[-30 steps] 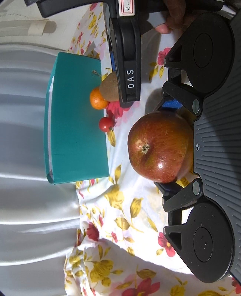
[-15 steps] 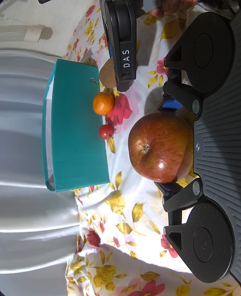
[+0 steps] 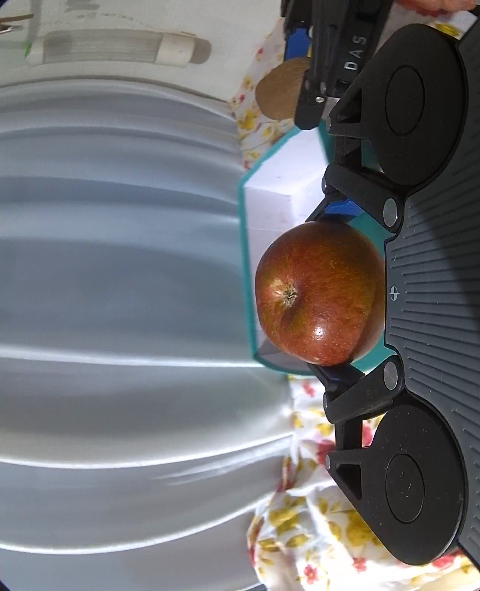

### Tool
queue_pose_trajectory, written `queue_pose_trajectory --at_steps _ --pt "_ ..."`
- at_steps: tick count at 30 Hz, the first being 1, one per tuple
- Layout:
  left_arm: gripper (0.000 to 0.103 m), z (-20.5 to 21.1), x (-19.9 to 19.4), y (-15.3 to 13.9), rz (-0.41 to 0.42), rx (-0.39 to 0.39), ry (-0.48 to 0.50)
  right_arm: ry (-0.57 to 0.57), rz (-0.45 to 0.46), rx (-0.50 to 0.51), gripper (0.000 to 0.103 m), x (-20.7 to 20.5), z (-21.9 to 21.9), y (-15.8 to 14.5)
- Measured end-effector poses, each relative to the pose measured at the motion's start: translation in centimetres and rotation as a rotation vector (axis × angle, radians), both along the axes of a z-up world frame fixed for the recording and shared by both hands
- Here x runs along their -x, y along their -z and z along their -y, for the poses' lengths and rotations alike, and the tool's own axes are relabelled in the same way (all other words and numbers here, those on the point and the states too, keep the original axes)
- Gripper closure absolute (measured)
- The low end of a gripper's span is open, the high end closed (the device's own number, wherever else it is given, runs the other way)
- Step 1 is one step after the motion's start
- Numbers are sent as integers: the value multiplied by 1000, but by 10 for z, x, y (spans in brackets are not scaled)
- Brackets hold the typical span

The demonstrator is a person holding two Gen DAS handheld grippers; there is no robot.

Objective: Organize fruits
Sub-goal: 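Carry apple and kiwi over the teal box and open both tools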

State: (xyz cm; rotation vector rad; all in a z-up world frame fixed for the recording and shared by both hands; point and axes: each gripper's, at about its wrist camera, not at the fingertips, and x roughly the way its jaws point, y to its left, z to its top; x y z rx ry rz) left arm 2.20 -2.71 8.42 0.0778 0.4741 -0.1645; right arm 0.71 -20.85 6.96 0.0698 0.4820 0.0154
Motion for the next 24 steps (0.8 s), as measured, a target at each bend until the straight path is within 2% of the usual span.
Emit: queue_pose_trajectory --at_steps 3,6,9,15,24 --pt "26 11 -24 -25 5 16 -30 10 44 16 51 -19 2 -23" --pt "26 19 -43 -31 -8 4 -81 42 55 17 51 -38 -1 -35" --pt "26 19 -52 -22 -39 1 -123 64 53 9 51 -45 -4 -34" --pt "26 15 -65 3 -132 -15 -134 53 33 0 51 -54 -7 -26" --pt "26 12 -79 13 -154 -24 -117 59 2 11 51 -73 -8 -15"
